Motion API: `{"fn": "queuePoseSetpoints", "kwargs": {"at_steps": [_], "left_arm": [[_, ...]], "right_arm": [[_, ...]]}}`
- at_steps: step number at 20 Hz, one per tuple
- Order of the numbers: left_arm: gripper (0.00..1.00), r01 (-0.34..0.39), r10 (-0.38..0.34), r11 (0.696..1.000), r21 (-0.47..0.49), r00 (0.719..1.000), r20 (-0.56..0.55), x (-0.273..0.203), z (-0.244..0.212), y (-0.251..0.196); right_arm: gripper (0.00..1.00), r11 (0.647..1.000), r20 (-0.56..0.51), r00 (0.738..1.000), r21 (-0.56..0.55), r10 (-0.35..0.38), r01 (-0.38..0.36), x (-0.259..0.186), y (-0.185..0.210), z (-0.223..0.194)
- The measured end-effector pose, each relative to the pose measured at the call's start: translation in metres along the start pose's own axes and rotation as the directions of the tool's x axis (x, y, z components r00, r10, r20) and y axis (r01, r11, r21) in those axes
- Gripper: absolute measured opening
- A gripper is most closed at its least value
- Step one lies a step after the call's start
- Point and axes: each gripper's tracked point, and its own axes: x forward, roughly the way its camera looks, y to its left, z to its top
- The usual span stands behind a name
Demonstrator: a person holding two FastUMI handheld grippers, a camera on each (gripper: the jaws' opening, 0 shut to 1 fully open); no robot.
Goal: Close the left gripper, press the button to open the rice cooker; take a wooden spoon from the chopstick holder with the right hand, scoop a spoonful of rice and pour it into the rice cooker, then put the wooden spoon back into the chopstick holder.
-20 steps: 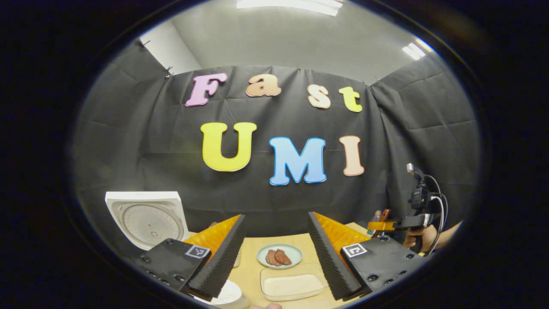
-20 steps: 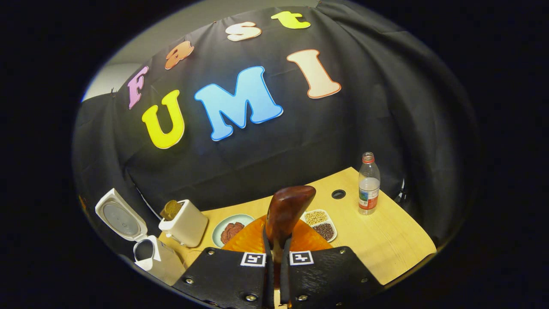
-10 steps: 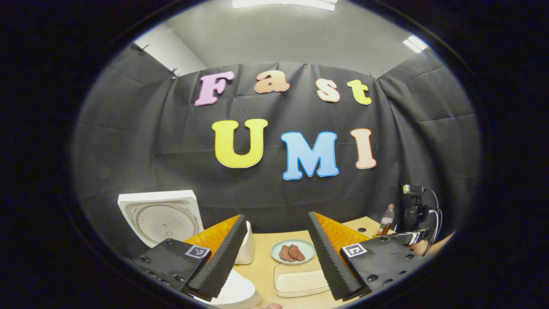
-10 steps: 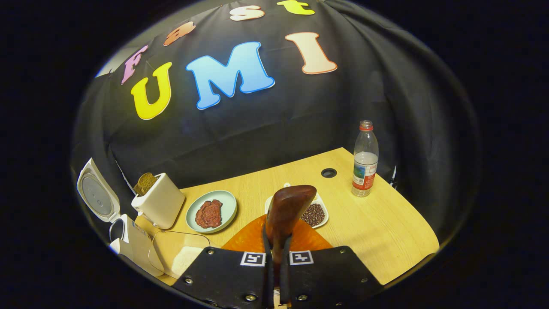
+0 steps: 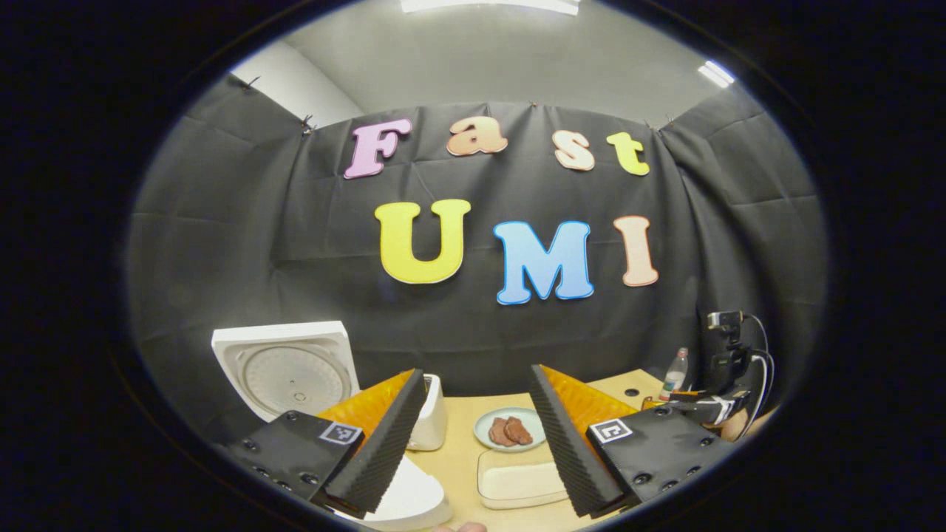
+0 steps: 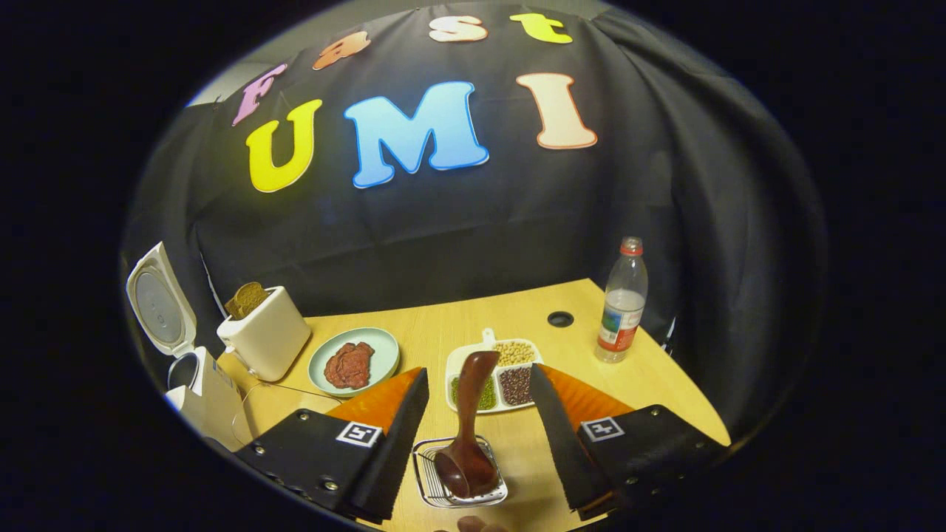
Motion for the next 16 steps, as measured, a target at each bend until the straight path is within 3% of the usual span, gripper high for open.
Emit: {"fn": "queuePoseSetpoints", "kwargs": {"at_steps": [7,16], "left_arm": [[0.99,0.039,-0.038,0.999,-0.027,0.999,0.003,0.024,0.003,-0.003],[0.99,-0.105,0.106,0.994,-0.02,0.994,0.036,0.045,0.036,0.083]], "right_arm": [[0.83,0.999,0.164,0.986,-0.013,0.037,-0.035,-0.07,0.023,0.081],[0.83,0.999,0.209,0.977,-0.017,0.037,-0.034,-0.101,0.036,0.129]]}}
